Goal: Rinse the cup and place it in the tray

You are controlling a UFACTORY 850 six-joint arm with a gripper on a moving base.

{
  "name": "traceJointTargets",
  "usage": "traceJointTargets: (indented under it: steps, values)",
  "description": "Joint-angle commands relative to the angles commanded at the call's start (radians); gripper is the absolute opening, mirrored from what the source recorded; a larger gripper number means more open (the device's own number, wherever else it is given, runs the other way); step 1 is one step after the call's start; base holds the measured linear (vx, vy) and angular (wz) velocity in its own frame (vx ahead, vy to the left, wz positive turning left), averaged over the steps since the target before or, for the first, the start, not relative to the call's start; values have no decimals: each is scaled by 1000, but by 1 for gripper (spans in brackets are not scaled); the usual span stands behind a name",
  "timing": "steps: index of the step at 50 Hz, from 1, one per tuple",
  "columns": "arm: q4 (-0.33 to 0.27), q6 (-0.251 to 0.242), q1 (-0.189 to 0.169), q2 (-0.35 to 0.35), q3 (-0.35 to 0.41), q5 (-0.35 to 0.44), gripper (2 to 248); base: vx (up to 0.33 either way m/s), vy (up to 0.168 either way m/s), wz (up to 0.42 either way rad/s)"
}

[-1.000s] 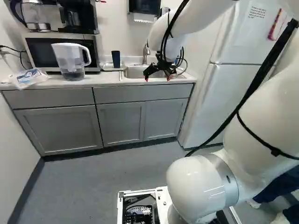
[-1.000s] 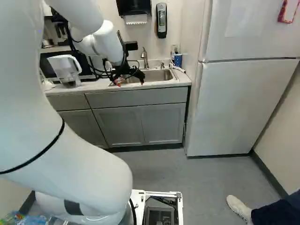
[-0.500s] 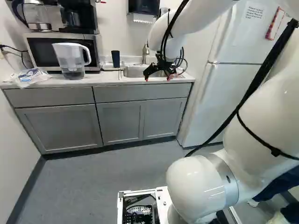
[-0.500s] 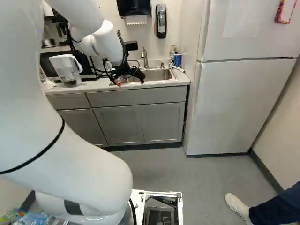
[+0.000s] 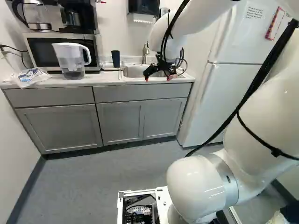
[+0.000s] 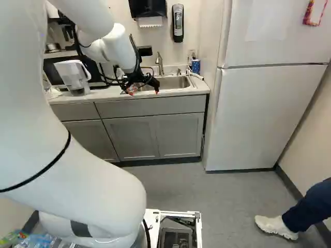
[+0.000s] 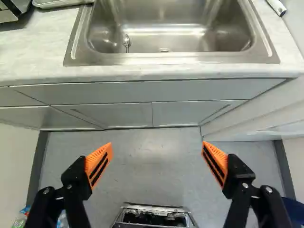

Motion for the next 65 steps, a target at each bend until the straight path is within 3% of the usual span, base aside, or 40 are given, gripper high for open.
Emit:
traceJointTargets:
  steps: [33,65]
  values:
    - [6,-5,-8,16,87,134,247,0,0,0]
    - [16,-13,-23,47,248,382,247,0,0,0]
